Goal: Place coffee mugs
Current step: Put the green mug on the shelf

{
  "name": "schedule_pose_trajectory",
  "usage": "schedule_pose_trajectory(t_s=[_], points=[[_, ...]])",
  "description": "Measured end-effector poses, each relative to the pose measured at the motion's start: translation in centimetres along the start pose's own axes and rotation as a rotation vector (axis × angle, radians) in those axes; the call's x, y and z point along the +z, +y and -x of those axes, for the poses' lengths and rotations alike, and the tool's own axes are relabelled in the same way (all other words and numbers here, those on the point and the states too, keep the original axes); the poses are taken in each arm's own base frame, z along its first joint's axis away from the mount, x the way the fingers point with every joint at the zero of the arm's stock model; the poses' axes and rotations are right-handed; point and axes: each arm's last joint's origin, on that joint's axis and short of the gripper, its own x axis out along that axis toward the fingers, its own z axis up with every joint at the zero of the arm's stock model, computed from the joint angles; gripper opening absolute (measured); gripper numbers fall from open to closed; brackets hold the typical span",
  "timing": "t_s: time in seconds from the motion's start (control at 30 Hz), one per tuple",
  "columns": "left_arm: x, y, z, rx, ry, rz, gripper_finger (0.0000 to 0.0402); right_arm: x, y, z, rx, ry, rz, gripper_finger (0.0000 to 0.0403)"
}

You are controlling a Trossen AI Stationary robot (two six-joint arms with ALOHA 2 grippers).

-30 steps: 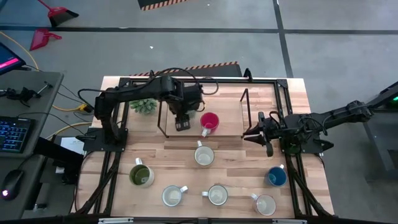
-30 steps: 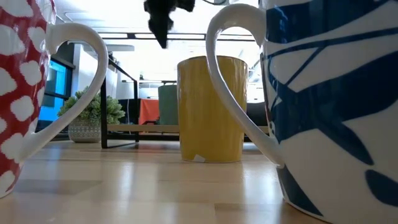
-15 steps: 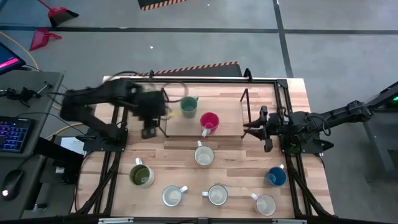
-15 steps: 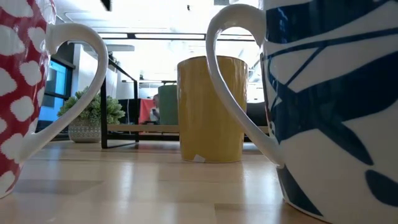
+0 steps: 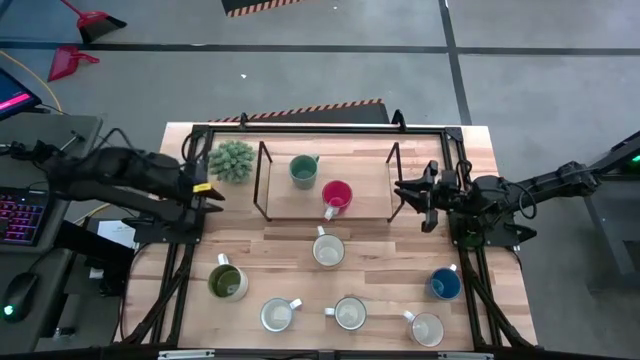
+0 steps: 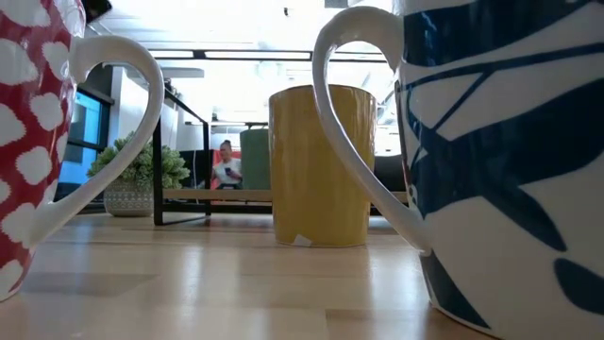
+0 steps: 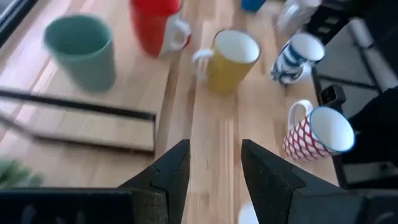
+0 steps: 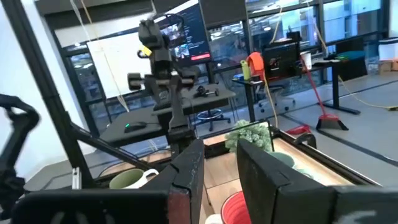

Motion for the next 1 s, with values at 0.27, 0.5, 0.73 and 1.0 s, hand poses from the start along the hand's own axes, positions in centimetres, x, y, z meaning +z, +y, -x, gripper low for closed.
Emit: schedule_pose_trajectory(t_s=[0.27,0.5,0.73,1.0], points=[[-5.2,0.6,-7.8,-0.194,-0.232,-0.016,0.0131,0.0,0.0,0.0,0.013,0.003,-0.026,0.008],[-4.9,0.4,-10.5,-0.285,-0.543,0.037,0.0131,0.0,-0.3,0.0,-0.111,-0.02,-0.059,0.008],[-3.6,0.1,-10.3,-0.298,-0.685,-0.012,0.0131,1.3,-0.3,-0.6,-0.301,-0.066,0.068,0.008],[-4.0,0.1,-10.6,-0.276,-0.642,-0.044,0.0131,5.7,0.6,-5.4,-0.45,0.108,0.23,0.008]])
